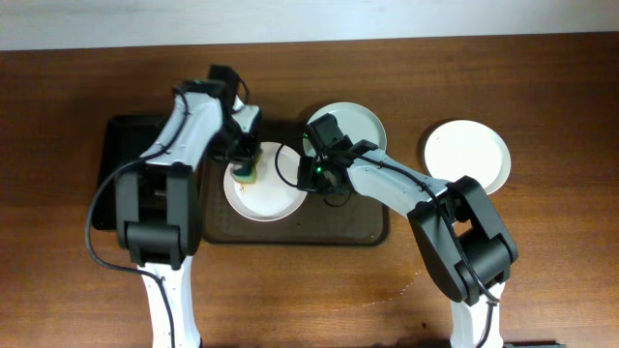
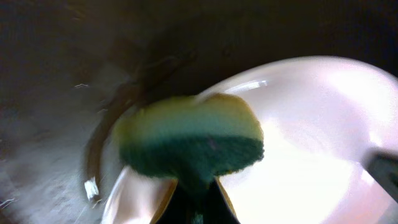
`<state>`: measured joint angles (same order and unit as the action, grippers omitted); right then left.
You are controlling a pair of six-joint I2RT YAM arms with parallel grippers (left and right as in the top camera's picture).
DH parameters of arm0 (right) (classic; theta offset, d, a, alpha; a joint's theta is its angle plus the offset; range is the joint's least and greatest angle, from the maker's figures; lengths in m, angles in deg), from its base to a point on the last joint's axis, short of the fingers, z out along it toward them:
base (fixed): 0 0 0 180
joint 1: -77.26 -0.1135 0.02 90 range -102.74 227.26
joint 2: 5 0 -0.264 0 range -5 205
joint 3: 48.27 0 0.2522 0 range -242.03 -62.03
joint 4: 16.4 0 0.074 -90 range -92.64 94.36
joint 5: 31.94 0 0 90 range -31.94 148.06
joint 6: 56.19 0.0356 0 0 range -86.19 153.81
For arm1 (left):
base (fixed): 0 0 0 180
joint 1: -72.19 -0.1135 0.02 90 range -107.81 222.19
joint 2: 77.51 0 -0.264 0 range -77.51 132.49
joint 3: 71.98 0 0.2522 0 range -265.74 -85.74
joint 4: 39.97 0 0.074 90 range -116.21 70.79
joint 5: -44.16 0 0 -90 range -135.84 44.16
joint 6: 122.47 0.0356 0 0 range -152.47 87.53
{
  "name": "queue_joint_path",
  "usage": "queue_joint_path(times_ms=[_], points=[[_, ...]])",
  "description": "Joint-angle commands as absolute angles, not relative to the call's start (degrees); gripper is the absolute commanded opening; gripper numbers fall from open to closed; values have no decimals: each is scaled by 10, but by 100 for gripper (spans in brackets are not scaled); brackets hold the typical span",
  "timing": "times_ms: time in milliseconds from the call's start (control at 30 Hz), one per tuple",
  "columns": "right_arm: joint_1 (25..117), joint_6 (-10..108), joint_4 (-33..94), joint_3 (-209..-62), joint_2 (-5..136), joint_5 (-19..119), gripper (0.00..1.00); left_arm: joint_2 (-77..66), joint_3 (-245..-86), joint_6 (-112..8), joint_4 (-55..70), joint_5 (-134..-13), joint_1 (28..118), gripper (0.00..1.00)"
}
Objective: Clean dirty plates on tray and stack at the side
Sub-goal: 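Scrub the second plate with the sponge in the left gripper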
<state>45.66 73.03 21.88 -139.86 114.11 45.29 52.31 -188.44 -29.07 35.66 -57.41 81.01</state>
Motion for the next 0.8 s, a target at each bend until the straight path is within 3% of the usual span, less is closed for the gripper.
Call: queue_joint_path(times_ms=[0, 167, 300, 433, 600, 767], points=[[455, 731, 220, -1401, 1154, 450, 4, 510, -1792, -383, 295, -532, 825, 1], [455, 731, 220, -1401, 1154, 450, 4, 509, -1738, -414, 353, -518, 830, 1], [455, 731, 220, -1401, 1154, 450, 4, 508, -1740, -239, 427, -660, 830, 1], [455, 731, 220, -1401, 1154, 449, 4, 508, -1740, -243, 374, -645, 830, 1], [455, 731, 222, -1401, 1154, 449, 4, 508, -1739, -450, 257, -436, 831, 1], [455, 731, 222, -1401, 1154, 449, 4, 508, -1740, -539, 196, -307, 831, 1]])
